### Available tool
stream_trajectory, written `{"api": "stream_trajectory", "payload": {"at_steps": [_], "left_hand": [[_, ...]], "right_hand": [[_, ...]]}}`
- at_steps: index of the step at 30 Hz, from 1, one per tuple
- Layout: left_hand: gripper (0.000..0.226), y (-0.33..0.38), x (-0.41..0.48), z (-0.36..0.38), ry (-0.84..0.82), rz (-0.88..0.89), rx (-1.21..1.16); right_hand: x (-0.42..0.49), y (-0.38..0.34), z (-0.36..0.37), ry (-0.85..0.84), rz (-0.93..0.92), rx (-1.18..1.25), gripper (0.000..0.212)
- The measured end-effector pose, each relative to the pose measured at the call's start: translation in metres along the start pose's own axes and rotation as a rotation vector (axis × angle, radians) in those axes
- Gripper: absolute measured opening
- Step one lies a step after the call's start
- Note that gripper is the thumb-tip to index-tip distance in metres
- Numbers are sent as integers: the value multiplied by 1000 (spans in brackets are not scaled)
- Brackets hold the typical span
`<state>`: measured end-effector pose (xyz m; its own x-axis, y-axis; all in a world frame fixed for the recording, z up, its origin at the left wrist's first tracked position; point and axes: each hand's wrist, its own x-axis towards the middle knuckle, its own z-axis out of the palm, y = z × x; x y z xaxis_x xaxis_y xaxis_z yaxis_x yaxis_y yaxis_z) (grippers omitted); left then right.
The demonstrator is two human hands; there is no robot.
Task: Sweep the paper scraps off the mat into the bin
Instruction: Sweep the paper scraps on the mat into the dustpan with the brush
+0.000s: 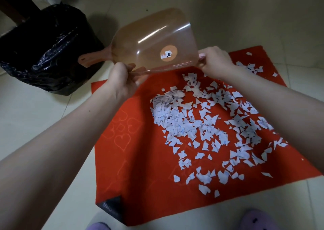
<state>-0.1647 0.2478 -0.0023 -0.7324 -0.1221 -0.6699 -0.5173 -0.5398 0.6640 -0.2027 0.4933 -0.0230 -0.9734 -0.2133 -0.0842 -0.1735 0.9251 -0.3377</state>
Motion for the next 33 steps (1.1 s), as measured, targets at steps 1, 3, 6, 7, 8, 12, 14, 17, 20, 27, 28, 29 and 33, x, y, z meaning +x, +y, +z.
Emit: {"api": "stream_trajectory", "payload": {"at_steps": [1,3,6,7,8,12,14,17,20,27,28,29,33], "left_hand": [[21,-2,0,2,-4,-4,2],[20,-4,-1,6,-6,-12,1],[18,-7,-3,8,-12,-15,11],[18,-7,-3,8,-11,-13,19],[19,-7,-3,7,-9,-10,24],[20,-6,-3,4,-4,-9,29],[20,-6,-4,5,0,-10,29],[21,-8,-5,6,0,-14,23],[20,-10,-5,9,-1,-14,9],[19,-11,-6,17,-4,-54,10],[19,-10,-6,21,-9,-54,-1],[19,-8,-6,25,-7,-47,-4],[19,-8,-1,41,2,-44,-8]], "right_hand": [[3,2,5,-14,20,-12,9],[7,6,15,-49,49,-44,13],[3,8,18,-103,-2,-81,17],[-1,9,16,-139,-24,-63,17],[-5,9,12,-185,-40,-28,18],[-24,10,-14,-230,-49,239,20],[-27,14,-22,-174,-12,315,18],[-21,19,-16,-65,48,260,24],[-15,19,2,-48,88,156,21],[-15,18,7,-97,53,224,15],[-15,22,4,-53,69,264,8],[-15,27,2,-1,84,312,4],[-14,45,-8,193,132,480,21]]}}
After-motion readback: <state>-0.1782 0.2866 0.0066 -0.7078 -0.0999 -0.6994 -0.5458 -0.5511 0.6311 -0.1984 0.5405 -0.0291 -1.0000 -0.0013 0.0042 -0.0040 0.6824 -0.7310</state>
